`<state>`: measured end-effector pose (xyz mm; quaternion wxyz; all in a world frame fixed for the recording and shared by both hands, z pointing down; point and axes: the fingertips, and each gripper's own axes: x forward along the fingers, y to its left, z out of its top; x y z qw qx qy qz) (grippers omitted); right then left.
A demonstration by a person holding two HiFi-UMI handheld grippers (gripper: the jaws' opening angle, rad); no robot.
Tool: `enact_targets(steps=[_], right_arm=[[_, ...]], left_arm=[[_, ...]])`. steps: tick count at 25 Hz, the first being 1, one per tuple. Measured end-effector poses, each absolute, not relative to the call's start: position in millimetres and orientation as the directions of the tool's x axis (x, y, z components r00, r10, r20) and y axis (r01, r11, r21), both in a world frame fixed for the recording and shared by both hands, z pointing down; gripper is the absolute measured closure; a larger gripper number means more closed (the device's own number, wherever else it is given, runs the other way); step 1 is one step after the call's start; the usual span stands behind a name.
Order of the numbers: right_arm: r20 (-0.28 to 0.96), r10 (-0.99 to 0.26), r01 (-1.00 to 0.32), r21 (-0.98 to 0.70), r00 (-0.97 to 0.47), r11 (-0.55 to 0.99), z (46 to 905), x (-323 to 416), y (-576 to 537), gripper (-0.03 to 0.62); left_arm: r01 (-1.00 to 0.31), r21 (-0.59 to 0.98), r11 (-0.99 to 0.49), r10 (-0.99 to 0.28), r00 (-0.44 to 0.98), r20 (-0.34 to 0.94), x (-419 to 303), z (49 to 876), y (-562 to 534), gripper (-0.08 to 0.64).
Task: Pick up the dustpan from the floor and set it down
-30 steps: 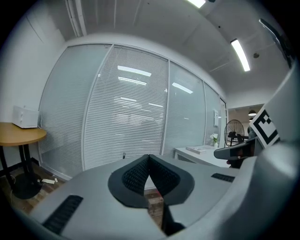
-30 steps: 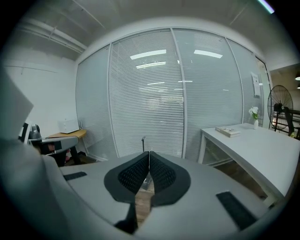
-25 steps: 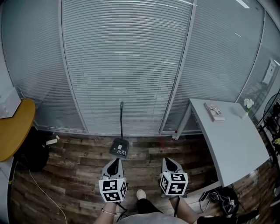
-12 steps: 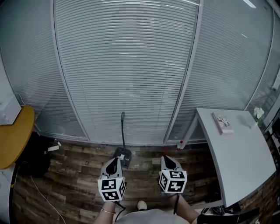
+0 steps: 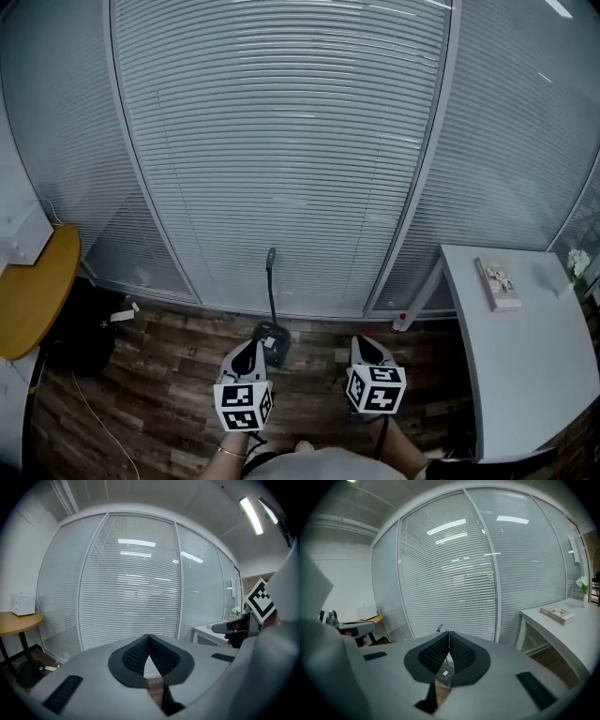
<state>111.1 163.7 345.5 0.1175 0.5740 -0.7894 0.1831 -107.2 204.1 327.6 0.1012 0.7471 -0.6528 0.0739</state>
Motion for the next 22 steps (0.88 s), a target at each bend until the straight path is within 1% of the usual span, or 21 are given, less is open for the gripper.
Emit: enact_targets(steps=[5, 11, 22], right_arm=[[0.409, -0.852, -0.945, -0.171, -0.326, 0.279, 351.8, 103.5, 142.8, 0.560], [0.433, -0.847, -0.951, -0.178, -0.307, 0.254, 367.8, 101.1, 115.0, 0.560], [0.403, -0.879, -0.963, -0.180, -0.257, 0.200, 354.8, 78.2, 9.1, 0.560]], left_arm=[[-0.992, 0.054, -0.111, -0.957, 0.121, 0.264, -115.8, 333.9, 187.9, 0.541], [-0.991, 0.079, -0.105, -0.955, 0.123, 0.269, -125.7, 347.2, 154.4, 0.541], [-0.984, 0.102, -0.148, -0.958, 0.168, 0.231, -155.0, 343.0, 39.5, 0.542]])
